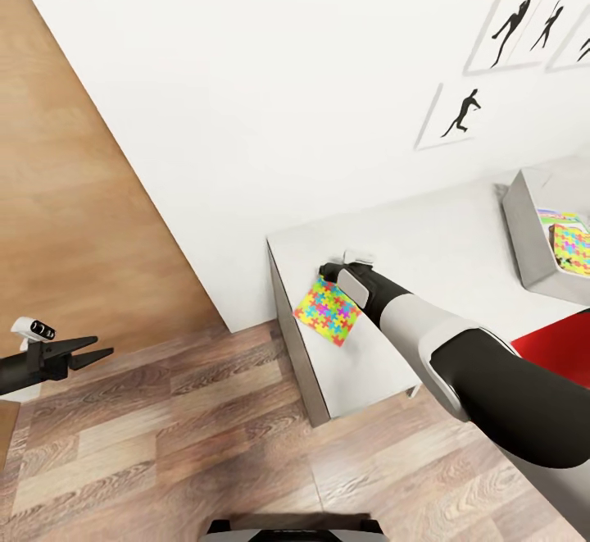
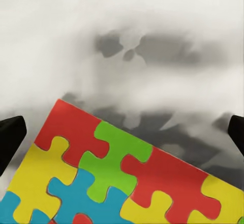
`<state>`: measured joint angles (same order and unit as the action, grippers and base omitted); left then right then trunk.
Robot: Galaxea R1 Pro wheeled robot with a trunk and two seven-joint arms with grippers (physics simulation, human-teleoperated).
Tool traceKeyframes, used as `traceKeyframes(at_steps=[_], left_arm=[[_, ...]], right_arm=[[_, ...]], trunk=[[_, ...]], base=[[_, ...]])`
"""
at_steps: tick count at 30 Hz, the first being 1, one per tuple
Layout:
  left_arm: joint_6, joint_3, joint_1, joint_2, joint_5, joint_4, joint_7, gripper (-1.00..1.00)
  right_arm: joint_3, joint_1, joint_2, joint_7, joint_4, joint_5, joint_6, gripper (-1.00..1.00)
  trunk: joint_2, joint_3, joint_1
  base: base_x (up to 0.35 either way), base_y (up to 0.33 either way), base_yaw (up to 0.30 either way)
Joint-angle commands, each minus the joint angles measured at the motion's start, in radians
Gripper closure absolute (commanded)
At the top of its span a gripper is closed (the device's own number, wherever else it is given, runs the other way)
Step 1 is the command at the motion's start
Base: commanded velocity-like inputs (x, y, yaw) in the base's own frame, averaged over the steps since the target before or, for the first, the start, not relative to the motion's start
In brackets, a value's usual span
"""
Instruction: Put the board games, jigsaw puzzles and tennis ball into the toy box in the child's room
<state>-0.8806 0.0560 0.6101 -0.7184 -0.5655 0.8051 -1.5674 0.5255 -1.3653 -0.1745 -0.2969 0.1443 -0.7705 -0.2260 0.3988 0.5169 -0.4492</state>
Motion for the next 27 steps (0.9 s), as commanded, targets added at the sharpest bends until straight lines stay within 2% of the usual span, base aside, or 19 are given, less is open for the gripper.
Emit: traceKeyframes(at_steps=[1,15,27], left_arm=[[-0.011,-0.001,0.000,0.000,-0.001,0.000,-0.003,-1.00],[-0.011,-0.001,0.000,0.000,-0.001,0.000,-0.003,-1.00],[-0.011,-0.001,0.000,0.000,-0.001,0.000,-0.003,-1.00]], right_arm=[[-0.009,0.000,0.000,-0.007,-0.009,-0.016,-0.006,-1.00],[-0.009,0.000,0.000,-0.007,-0.009,-0.016,-0.006,-1.00],[-0.009,0.000,0.000,-0.007,-0.009,-0.016,-0.006,-1.00]], trunk=[[0.001,0.002,-0.001],[0.001,0.002,-0.001],[0.001,0.002,-0.001]], base=[[-0.014,0.035,0.000],[-0.002,0.088,0.000],[-0.027,0.007,0.000]])
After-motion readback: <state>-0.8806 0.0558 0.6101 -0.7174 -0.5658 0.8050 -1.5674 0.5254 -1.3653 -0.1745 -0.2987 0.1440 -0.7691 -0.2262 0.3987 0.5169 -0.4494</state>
